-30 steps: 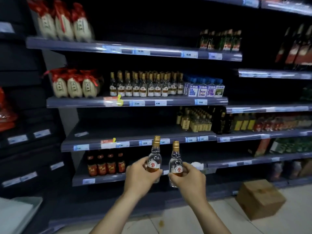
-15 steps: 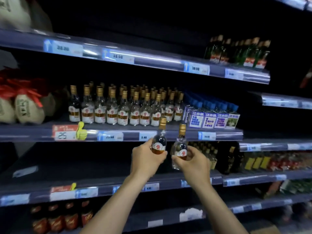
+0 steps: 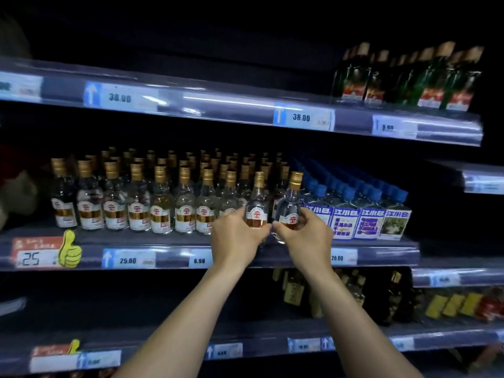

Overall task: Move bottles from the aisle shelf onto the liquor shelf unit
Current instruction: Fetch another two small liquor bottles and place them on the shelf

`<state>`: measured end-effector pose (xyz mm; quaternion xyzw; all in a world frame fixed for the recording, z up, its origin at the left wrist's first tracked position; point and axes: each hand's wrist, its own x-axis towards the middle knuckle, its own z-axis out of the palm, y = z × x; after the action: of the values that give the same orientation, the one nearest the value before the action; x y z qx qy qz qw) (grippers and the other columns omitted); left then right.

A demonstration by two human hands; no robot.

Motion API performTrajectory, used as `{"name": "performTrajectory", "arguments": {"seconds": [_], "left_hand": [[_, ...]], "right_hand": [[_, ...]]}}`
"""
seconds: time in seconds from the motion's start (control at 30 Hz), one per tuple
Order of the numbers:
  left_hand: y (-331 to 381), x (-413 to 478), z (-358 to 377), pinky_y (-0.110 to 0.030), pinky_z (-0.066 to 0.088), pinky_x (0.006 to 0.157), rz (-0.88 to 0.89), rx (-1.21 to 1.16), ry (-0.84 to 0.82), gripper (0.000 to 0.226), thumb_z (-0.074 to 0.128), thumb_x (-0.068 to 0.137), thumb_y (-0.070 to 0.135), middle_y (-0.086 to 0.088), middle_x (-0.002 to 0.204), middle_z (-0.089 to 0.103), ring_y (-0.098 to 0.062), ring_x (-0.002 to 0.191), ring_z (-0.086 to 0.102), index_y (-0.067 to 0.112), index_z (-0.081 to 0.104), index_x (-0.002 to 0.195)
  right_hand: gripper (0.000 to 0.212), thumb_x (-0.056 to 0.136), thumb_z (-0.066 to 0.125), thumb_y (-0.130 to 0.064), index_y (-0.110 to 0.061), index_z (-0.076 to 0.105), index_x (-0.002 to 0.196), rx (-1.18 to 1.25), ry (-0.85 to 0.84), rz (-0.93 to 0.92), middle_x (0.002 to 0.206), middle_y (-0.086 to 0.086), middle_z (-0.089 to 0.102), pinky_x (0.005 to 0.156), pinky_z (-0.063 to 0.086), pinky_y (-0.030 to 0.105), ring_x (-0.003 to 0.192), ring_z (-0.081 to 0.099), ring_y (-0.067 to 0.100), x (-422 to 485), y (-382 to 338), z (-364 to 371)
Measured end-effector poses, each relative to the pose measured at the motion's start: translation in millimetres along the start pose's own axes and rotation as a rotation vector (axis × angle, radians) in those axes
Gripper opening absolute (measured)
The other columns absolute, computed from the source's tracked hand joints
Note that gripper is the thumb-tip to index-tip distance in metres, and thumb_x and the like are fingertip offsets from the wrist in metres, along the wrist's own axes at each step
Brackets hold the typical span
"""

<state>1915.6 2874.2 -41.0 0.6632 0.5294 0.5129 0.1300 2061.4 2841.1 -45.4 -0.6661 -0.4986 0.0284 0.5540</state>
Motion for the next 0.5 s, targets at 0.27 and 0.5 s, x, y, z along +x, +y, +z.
{"name": "performTrajectory", "arguments": {"seconds": [0.27,0.5], "left_hand": [[2.7,0.0,21.5,-0.014,0.045,0.077,0.009,-0.079,0.125,0.066,0.087,0.073,0.041,0.003,0.105,0.076,-0.005,0.089,0.062,0.017,0.066,0.130],[2.2,-11.6,35.3,-0.035,0.054,0.087,0.025,-0.029,0.186,0.043,0.083,0.081,0.030,-0.001,0.102,0.071,-0.018,0.094,0.064,0.012,0.069,0.118]], "right_hand": [[0.039,0.070,0.092,-0.039,-0.047,0.054,0.075,0.027,-0.057,-0.047,0.069,-0.026,0.065,0.070,0.038,-0.003,0.075,0.063,-0.009,21.9,15.0,7.4],[0.039,0.072,0.090,-0.043,-0.028,0.068,0.101,0.001,-0.166,-0.058,0.088,-0.011,0.075,0.078,0.055,0.023,0.086,0.070,0.009,28.8,25.9,19.5]]}}
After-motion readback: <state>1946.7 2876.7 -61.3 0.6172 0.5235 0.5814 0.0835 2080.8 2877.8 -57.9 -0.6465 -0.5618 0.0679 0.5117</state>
